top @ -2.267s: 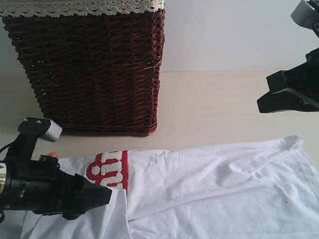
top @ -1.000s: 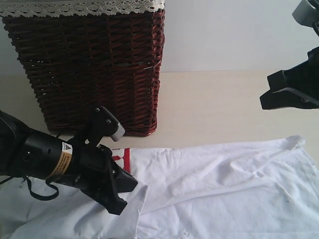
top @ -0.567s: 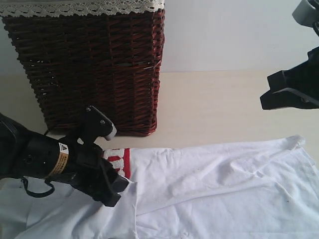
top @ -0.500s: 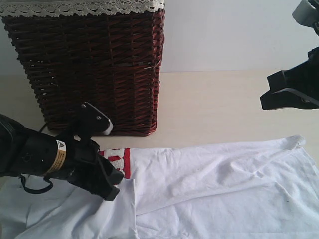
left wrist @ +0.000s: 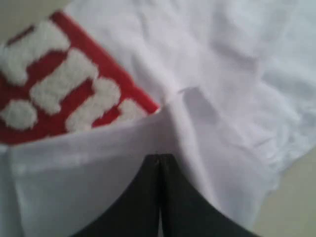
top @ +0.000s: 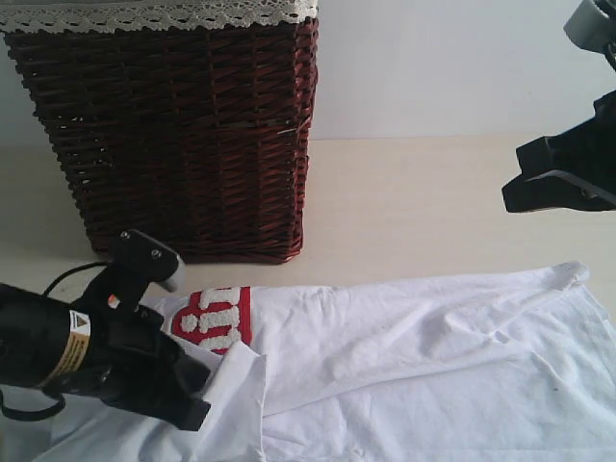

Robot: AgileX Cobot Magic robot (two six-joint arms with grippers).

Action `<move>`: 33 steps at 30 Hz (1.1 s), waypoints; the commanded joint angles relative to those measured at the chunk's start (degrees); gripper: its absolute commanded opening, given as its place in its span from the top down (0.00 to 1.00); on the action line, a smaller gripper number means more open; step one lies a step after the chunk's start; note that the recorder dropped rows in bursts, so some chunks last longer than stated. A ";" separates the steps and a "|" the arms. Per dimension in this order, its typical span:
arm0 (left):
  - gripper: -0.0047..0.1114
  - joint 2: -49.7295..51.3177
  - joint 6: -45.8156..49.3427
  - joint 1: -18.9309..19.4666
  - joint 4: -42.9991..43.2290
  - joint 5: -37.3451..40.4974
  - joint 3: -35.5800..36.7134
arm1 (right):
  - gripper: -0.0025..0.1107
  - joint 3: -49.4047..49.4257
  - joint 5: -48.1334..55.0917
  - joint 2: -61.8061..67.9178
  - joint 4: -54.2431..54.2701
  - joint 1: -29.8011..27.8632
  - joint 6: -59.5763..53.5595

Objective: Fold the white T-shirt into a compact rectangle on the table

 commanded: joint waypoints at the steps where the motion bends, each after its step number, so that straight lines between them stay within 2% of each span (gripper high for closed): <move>1: 0.96 3.97 -1.09 -0.16 -1.34 6.43 1.88 | 0.98 -0.17 0.07 -0.42 -0.25 -0.14 -0.18; 4: 0.96 4.61 -1.09 -0.16 -1.34 6.43 1.88 | 0.98 -0.17 0.07 -0.42 -0.25 -0.14 -0.18; 8: 0.96 4.61 -3.99 0.06 -1.97 16.98 1.88 | 0.98 -0.17 0.07 -0.42 -0.25 -0.14 -0.18; 12: 0.96 4.61 -4.12 0.06 -3.02 18.07 1.88 | 0.98 -0.17 0.07 -0.42 -0.25 -0.14 -0.18; 14: 0.96 4.21 -4.12 0.06 -3.02 16.82 1.88 | 0.98 -0.17 0.07 -0.42 -0.25 -0.14 -0.18; 20: 0.96 -2.32 -1.86 0.06 -3.26 1.71 0.73 | 0.98 -0.17 0.07 -0.42 -0.25 -0.14 -0.18; 22: 0.96 -3.21 -1.72 0.06 -3.78 -1.23 0.70 | 0.98 -0.17 0.07 -0.42 -0.25 -0.14 -0.18; 28: 0.96 1.58 -1.07 -0.15 -2.91 -8.30 0.83 | 0.98 -0.17 0.43 -0.42 -0.25 -0.14 -0.18; 31: 0.96 5.32 -0.17 -0.15 -3.60 -5.66 0.83 | 0.98 -0.17 0.70 -0.42 -0.25 -0.14 -0.18; 33: 0.96 7.04 -0.17 -0.15 -3.74 -1.08 0.83 | 0.98 -0.17 0.84 -0.42 -0.25 -0.14 -0.18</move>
